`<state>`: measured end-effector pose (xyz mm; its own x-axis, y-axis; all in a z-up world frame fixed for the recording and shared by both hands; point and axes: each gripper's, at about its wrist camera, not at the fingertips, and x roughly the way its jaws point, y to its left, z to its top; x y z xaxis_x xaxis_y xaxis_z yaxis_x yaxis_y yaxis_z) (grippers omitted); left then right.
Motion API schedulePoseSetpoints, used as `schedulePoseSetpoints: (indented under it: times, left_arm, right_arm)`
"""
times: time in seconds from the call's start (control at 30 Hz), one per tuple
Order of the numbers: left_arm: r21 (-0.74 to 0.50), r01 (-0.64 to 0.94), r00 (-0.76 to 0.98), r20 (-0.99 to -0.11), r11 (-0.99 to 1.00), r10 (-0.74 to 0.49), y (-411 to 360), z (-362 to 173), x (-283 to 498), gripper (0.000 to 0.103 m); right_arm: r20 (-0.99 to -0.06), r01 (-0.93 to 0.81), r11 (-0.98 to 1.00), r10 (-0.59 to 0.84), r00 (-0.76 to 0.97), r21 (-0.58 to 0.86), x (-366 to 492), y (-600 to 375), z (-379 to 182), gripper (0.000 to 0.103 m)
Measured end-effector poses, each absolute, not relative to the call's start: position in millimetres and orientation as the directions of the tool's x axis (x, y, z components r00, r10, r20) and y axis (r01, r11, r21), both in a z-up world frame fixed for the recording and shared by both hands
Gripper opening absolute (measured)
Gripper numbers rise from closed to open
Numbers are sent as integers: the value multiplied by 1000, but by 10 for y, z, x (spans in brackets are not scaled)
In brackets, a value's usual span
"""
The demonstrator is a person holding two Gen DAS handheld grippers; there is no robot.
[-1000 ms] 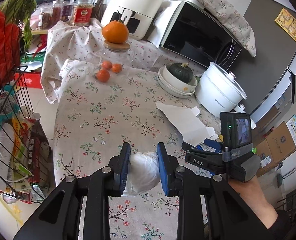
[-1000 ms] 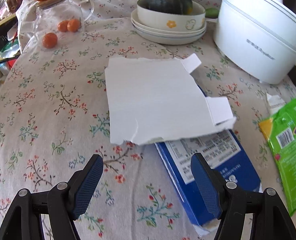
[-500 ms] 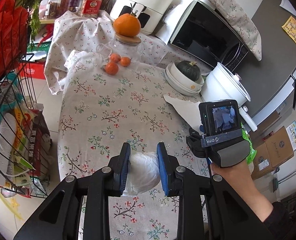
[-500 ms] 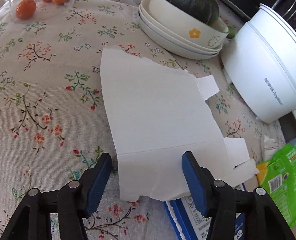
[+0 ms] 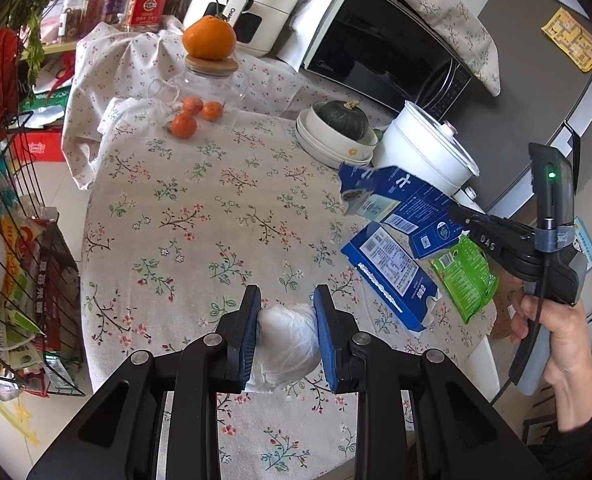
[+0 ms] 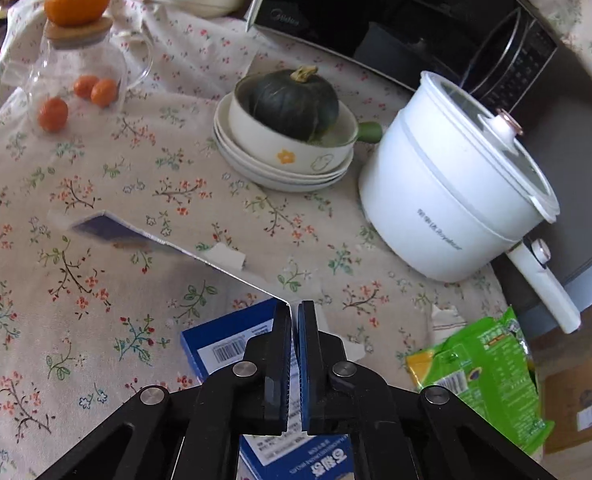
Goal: Collect trash
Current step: 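Grasp the torn blue carton piece with the right tool while the left holds the tissue, then carry the carton piece and tissue over the white bin and open both tools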
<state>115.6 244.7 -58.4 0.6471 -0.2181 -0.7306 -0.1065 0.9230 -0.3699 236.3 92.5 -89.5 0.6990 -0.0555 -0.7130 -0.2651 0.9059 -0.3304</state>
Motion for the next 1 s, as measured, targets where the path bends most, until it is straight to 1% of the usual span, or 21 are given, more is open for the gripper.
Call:
schedulePoseSetpoints:
  times: [0.2, 0.43, 0.67, 0.87, 1.0]
  left_arm:
    - [-376, -63, 636, -729, 924, -253, 2175, -570, 1198, 29]
    - [-360, 9, 617, -732, 933, -288, 1767, -544, 1239, 29]
    - [-336, 84, 596, -738, 938, -318, 1328, -537, 1248, 29]
    - [-318, 143, 579, -742, 937, -339, 966, -542, 1267, 29]
    - [-313, 173, 559, -749, 934, -355, 746, -567, 1303, 29]
  right_arm:
    - [-710, -255, 947, 44, 703, -194, 2059, 442, -532, 0]
    - [-677, -232, 964, 84, 731, -131, 1593, -167, -314, 0]
    - [-667, -174, 980, 64, 742, -99, 1198, -800, -332, 0]
    - [-659, -92, 995, 37, 751, -49, 914, -1356, -414, 0]
    - [-679, -41, 999, 17, 734, -19, 782, -1709, -502, 0]
